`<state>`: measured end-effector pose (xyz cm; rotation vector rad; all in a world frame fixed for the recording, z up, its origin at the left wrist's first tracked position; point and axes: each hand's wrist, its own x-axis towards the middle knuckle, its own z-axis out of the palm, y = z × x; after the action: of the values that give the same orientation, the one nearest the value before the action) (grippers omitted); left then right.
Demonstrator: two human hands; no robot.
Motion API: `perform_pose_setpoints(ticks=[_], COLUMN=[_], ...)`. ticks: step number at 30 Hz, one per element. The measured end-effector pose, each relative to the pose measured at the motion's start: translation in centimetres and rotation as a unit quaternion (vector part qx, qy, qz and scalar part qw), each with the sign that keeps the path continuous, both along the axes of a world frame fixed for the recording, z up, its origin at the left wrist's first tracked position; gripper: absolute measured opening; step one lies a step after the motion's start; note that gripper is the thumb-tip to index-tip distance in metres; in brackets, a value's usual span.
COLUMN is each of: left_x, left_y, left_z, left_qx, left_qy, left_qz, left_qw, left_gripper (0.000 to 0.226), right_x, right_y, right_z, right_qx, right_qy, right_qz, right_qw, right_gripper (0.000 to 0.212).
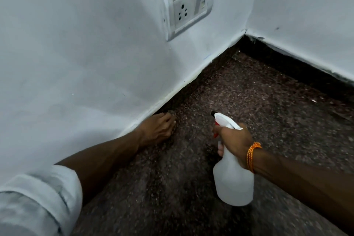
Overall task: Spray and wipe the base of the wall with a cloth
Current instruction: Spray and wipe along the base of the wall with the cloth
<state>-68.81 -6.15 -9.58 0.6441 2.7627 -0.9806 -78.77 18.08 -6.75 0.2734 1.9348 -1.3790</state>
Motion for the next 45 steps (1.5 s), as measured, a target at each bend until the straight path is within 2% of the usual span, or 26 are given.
perform_pose_setpoints(ticks=[3,5,7,9,11,14,16,18,20,23,26,29,32,35,37,41,45], left_x=[2.6,4.2,6.5,9.1,11.8,15.0,15.8,15.6,15.0,12.1,7.5,2.6,1.2,4.6,7.5,5.8,3.2], left_y=[1.0,1.6,1.7,1.0,0.2,-0.4,-0.7,-1.0,-0.9,-0.8,-0.5,1.3,2.0,1.0,0.4,0.0,0.4], left_z=[0.1,0.2,0.6,1.3,1.7,2.8,3.8,4.7,5.2,4.7,3.3,3.1,3.0,2.0,1.4,2.0,3.2], left_qx=[-0.033,-0.026,-0.017,0.008,0.039,0.049,0.055,0.04,0.009,-0.047,-0.05,-0.02,-0.03,-0.002,-0.024,-0.038,-0.005], left_qy=[-0.059,-0.101,-0.136,-0.106,-0.08,-0.031,0.001,0.011,0.0,-0.03,-0.054,-0.07,-0.072,-0.097,-0.114,-0.054,-0.03], left_qz=[-0.002,-0.001,0.019,0.039,0.082,0.104,0.096,0.075,0.064,0.048,0.042,0.058,0.075,0.081,0.093,0.043,0.054], left_qw=[0.998,0.995,0.99,0.994,0.993,0.993,0.994,0.996,0.998,0.997,0.996,0.996,0.994,0.992,0.989,0.997,0.998], left_gripper=[0.036,0.022,0.018,0.018,0.03,0.044,0.049,0.056,0.053,0.048,0.035,0.015,0.019,0.018,0.02,0.049,0.034], right_x=[0.9,1.4,2.1,3.0,4.1,5.7,6.4,6.9,7.2,7.2,6.6,5.9,5.0,4.6,4.5,4.5,4.6], right_y=[0.6,0.7,0.5,0.1,-0.5,-1.8,-2.7,-3.4,-3.9,-3.9,-3.1,-2.2,-1.3,-0.2,0.2,-0.4,-1.6], right_z=[1.1,1.6,1.8,2.3,2.7,2.7,2.6,2.8,3.2,2.9,2.0,1.7,1.4,0.8,0.5,0.4,0.9], right_qx=[0.009,0.012,0.012,0.005,-0.004,-0.019,-0.023,-0.021,-0.021,-0.015,-0.012,0.001,0.005,0.013,0.014,0.015,0.011], right_qy=[-0.002,-0.004,-0.006,-0.009,-0.01,-0.014,-0.014,-0.006,0.003,0.014,0.021,0.022,0.011,-0.003,0.0,0.02,0.041], right_qz=[0.025,0.052,0.074,0.102,0.128,0.149,0.158,0.163,0.163,0.157,0.132,0.11,0.103,0.106,0.108,0.103,0.11], right_qw=[1.0,0.999,0.997,0.995,0.992,0.988,0.987,0.986,0.986,0.987,0.991,0.994,0.995,0.994,0.994,0.994,0.993], right_gripper=[0.034,0.039,0.04,0.031,0.019,0.025,0.021,0.016,0.015,0.024,0.037,0.034,0.037,0.045,0.044,0.043,0.043])
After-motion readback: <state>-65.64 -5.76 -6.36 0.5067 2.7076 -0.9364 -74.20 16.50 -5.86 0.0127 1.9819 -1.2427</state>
